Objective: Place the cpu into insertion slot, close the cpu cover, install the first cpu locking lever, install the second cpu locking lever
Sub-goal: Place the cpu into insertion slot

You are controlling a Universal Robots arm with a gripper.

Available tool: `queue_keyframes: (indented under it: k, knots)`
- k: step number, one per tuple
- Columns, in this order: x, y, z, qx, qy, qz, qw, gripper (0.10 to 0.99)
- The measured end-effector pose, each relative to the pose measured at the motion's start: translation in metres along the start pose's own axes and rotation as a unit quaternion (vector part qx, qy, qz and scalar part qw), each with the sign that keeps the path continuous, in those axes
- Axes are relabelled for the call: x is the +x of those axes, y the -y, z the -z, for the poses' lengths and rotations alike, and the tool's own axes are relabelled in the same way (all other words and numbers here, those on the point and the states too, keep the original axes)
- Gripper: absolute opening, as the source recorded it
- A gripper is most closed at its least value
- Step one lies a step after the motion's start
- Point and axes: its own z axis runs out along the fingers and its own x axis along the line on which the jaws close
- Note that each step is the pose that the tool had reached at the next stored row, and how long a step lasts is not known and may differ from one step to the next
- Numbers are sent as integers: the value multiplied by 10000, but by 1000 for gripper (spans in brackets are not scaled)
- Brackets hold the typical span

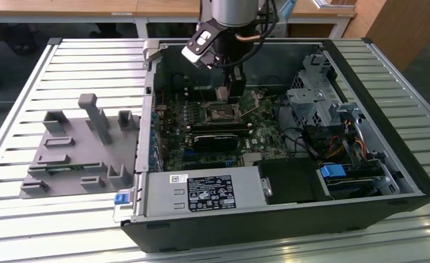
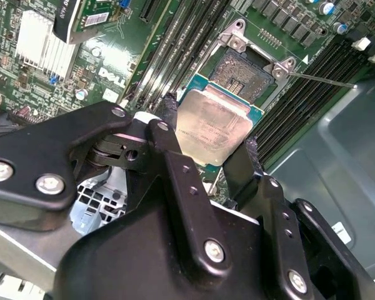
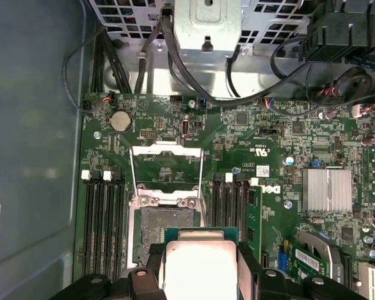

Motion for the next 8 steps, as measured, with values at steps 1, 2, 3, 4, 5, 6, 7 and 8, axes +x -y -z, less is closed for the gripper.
queue_keyframes:
  k: [1,2,3,4,5,6,7,8]
  knots:
    - [2,1,-5,0,1,0,10000,541]
    - [5,2,-10,0,1,-1,10000,541]
    - [8,2,-17,0,1,-1,10000,541]
    - [12,2,-24,1,1,-1,10000,541]
    - [19,3,-32,0,1,-1,10000,541]
    - [24,4,-42,0,0,-1,10000,541]
    - [31,4,-54,0,0,-1,10000,541]
    - [37,5,-68,0,0,-1,10000,541]
